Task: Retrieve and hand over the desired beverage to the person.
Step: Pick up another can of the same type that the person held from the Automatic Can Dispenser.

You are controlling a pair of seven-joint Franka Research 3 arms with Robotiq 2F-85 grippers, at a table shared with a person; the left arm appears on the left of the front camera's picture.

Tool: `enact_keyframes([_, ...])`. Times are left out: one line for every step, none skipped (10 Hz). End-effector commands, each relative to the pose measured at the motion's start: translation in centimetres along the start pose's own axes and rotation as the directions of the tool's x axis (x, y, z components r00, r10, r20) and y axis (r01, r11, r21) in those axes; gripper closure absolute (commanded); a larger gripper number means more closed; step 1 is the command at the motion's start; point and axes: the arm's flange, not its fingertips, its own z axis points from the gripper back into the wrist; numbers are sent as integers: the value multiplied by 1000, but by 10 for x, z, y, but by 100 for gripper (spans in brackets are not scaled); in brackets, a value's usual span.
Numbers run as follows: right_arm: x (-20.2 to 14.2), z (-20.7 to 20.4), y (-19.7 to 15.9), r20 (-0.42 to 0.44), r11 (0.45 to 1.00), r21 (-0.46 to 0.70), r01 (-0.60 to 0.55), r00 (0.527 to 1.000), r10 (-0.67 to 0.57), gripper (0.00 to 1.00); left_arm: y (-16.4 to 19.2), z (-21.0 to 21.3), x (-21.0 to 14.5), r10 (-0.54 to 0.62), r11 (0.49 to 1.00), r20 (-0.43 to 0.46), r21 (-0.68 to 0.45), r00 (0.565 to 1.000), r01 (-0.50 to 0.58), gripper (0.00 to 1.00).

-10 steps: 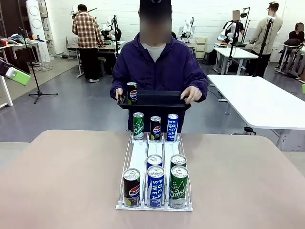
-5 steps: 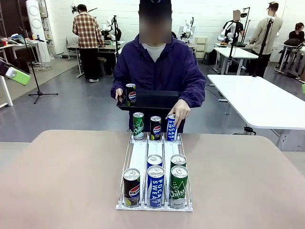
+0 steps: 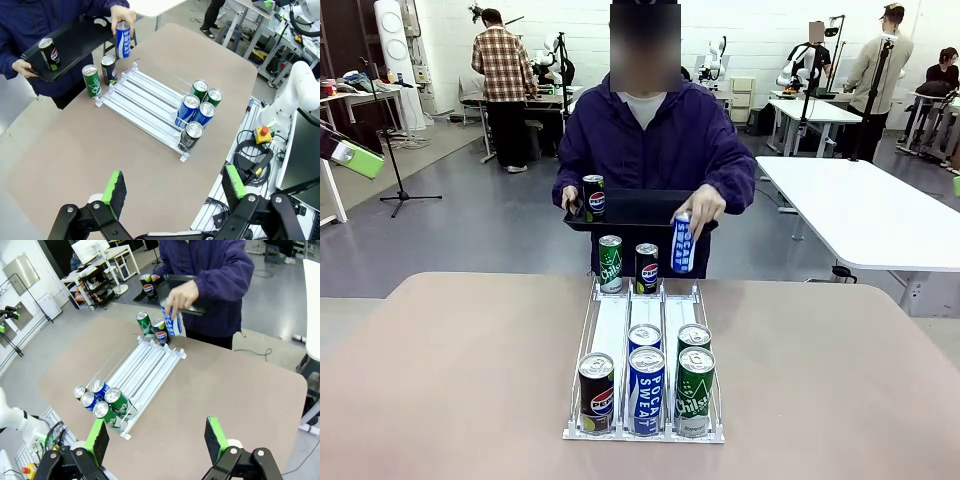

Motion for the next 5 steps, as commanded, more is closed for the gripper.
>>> enact_keyframes([1, -3, 0, 6, 1000, 30, -7, 1000, 7, 0, 0, -1, 0, 1, 1000, -3, -6, 1000, -1, 0])
enact_keyframes([1, -3, 0, 6, 1000, 30, -7, 1000, 7, 0, 0, -1, 0, 1, 1000, -3, -6, 1000, -1, 0])
enact_keyframes([1, -3, 0, 6, 1000, 30, -7, 1000, 7, 0, 0, -1, 0, 1, 1000, -3, -6, 1000, -1, 0])
enact_keyframes([1, -3, 0, 6, 1000, 30, -7, 1000, 7, 0, 0, -1, 0, 1, 1000, -3, -6, 1000, -1, 0])
enact_keyframes([1, -3, 0, 6, 1000, 30, -7, 1000, 7, 0, 0, -1, 0, 1, 1000, -3, -6, 1000, -1, 0])
